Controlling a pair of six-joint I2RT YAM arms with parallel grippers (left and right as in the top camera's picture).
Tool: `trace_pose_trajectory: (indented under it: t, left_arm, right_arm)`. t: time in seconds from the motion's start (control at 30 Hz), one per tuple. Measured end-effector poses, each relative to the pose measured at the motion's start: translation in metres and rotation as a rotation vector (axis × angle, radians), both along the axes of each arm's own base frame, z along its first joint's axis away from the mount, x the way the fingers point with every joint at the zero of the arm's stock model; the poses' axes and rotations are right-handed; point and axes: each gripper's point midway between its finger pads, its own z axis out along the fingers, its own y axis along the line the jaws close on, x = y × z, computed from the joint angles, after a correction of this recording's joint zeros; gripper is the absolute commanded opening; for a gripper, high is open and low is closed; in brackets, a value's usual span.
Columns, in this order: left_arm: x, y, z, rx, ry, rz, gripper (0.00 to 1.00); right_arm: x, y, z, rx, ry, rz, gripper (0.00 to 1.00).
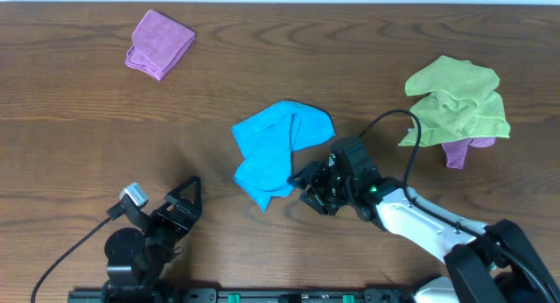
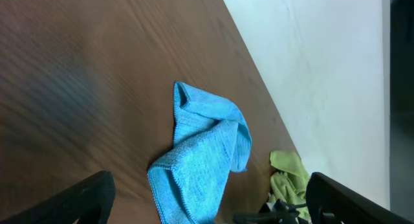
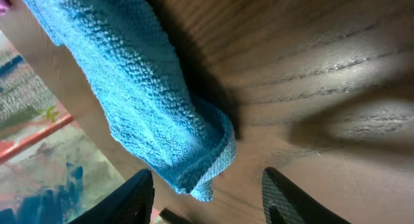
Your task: Fold the cloth
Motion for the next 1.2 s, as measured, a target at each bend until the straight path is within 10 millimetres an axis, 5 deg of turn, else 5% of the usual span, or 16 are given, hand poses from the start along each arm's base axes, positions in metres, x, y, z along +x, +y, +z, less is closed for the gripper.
trace_pose_trajectory:
  t: [0.63, 0.73, 0.87, 1.2]
  left_arm:
    - [0.000, 0.000, -0.001, -0.001, 0.006, 0.001, 0.95]
    - [0.000, 0.000, -0.001, -0.001, 0.006, 0.001, 0.95]
    - [-0.001, 0.000, -0.001, -0.001, 0.007, 0.001, 0.95]
    - [-0.003, -0.009, 0.001, -0.023, 0.003, -0.050, 0.95]
  right_arm:
    - [0.003, 0.014, -0.013, 0.029, 0.025, -0.013, 0.38]
    - [0.001, 0.017, -0.013, 0.031, 0.030, -0.007, 0.28]
    - [0.004, 0.019, -0.011, 0.036, 0.009, -0.005, 0.02]
    - [0.022, 0.024, 0.005, 0.059, -0.191, 0.090, 0.02]
